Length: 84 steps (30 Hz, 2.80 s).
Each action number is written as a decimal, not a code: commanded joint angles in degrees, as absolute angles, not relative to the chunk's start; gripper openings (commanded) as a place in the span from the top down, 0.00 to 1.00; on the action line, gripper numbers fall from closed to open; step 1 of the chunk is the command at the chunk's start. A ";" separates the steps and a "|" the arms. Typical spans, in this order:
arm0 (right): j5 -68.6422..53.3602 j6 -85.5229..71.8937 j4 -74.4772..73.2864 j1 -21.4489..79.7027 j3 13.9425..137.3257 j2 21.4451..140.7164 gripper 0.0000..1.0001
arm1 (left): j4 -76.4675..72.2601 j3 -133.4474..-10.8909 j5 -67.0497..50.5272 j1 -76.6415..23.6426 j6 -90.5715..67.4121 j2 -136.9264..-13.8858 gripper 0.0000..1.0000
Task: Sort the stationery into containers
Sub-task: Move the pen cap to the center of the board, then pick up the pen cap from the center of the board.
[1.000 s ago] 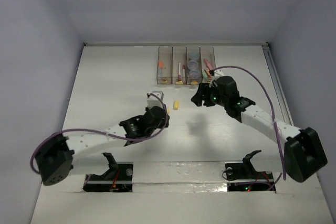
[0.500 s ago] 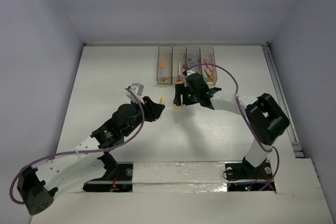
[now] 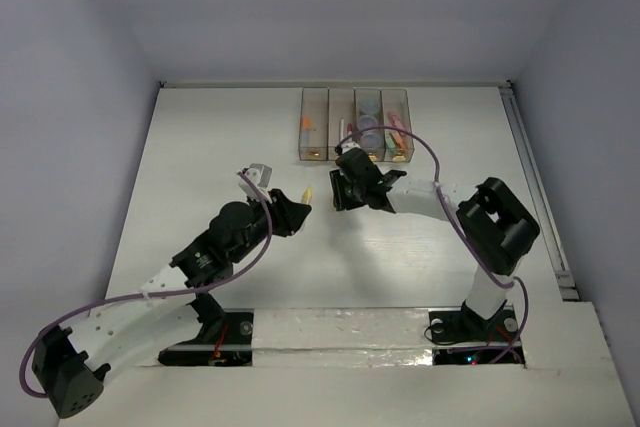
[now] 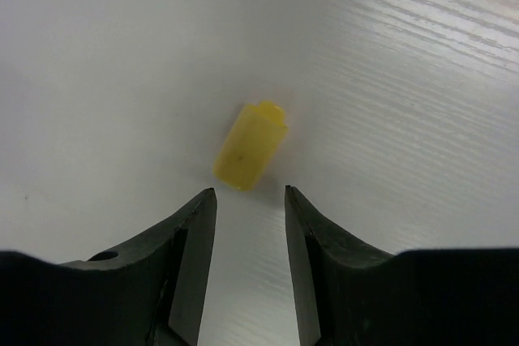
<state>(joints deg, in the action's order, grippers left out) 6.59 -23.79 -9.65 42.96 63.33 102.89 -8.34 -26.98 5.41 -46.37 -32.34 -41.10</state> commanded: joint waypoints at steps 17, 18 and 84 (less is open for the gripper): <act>-0.36 -22.24 -1.40 44.91 70.66 109.60 1.00 | -5.10 -31.90 7.21 -46.14 -30.67 -37.53 1.00; 0.00 -22.06 -1.93 44.91 70.66 109.60 1.00 | -5.10 -31.90 7.21 -46.14 -30.67 -37.70 1.00; 8.44 -21.09 -12.30 42.63 71.02 103.89 0.31 | -6.33 -31.73 6.42 -46.14 -30.76 -39.38 1.00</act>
